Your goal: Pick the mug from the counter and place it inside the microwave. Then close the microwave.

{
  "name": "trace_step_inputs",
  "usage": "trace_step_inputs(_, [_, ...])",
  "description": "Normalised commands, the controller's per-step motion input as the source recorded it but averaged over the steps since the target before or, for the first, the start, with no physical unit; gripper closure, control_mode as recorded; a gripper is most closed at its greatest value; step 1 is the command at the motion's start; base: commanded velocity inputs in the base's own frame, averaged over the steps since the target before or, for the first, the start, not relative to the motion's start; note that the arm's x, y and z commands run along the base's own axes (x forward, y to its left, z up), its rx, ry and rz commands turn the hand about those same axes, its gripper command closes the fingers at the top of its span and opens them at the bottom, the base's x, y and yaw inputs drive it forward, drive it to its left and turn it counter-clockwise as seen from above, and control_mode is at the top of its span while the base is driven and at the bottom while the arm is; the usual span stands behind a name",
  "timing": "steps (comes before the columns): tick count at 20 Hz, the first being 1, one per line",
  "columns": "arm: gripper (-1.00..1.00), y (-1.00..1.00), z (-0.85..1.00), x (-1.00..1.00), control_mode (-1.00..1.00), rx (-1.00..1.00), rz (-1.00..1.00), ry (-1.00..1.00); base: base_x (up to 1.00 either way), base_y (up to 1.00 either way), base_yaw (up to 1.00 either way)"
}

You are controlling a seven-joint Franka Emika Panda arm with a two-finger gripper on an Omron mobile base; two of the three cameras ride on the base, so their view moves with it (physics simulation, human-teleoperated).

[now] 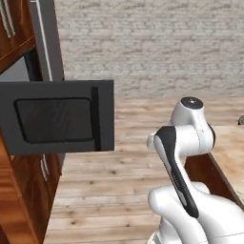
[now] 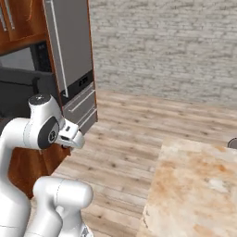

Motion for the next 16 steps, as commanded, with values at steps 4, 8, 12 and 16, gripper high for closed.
trace_step_inputs(4, [1.0, 0.0, 0.0, 0.0, 1.0, 0.0, 0.0, 0.0, 0.67, -0.69, -0.44])
trace_step_inputs(8, [1.0, 0.0, 0.0, 0.0, 1.0, 0.0, 0.0, 0.0, 1.0, -0.38, -0.09])
trace_step_inputs(12, [1.0, 0.0, 0.0, 0.0, 1.0, 0.0, 0.0, 0.0, 1.0, -0.33, 0.0])
trace_step_inputs(16, [1.0, 0.0, 0.0, 0.0, 1.0, 0.0, 0.0, 0.0, 1.0, -0.34, 0.03])
